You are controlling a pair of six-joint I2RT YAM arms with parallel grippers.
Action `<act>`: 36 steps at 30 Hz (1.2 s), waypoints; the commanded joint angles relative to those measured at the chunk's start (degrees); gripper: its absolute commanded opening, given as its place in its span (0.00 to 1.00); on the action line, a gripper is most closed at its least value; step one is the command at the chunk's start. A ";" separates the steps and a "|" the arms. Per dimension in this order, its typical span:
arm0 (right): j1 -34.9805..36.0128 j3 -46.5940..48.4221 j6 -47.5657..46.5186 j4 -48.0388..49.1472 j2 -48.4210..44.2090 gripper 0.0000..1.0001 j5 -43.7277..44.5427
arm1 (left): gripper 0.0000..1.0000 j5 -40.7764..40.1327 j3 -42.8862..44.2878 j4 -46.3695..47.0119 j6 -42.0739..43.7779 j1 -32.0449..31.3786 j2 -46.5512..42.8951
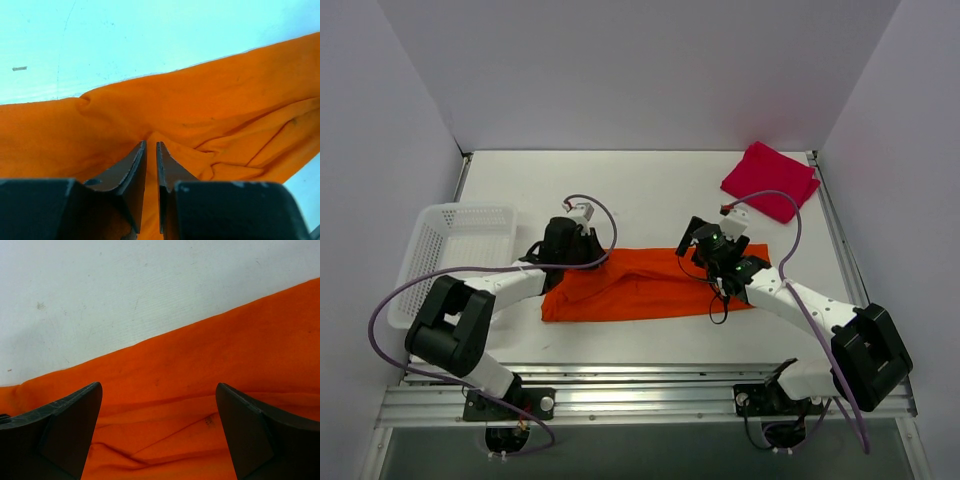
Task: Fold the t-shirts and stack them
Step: Fold the other side of the tshirt into a rectangle
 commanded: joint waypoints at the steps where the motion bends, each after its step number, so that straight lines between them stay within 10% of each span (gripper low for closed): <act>1: 0.20 0.88 -0.11 0.26 -0.60 0.92 1.13 | 0.21 -0.37 -0.07 -0.95 -0.34 -0.01 -5.36; 10: 0.20 0.53 0.07 0.43 -1.30 0.92 0.87 | 0.20 -2.48 -2.87 -2.28 -1.22 -1.77 -11.62; 15: 0.29 0.35 0.15 0.52 -1.30 0.91 0.52 | 0.58 -3.10 -1.83 -1.40 -0.96 -1.77 -5.57; 19: 0.29 0.18 0.24 0.43 -1.30 0.92 0.78 | 0.67 -1.78 -2.44 2.11 -1.40 -1.68 -2.13; 36: 0.29 0.44 0.24 0.35 -0.78 0.92 1.04 | 0.52 -2.22 -2.70 2.56 -0.87 -1.42 -1.51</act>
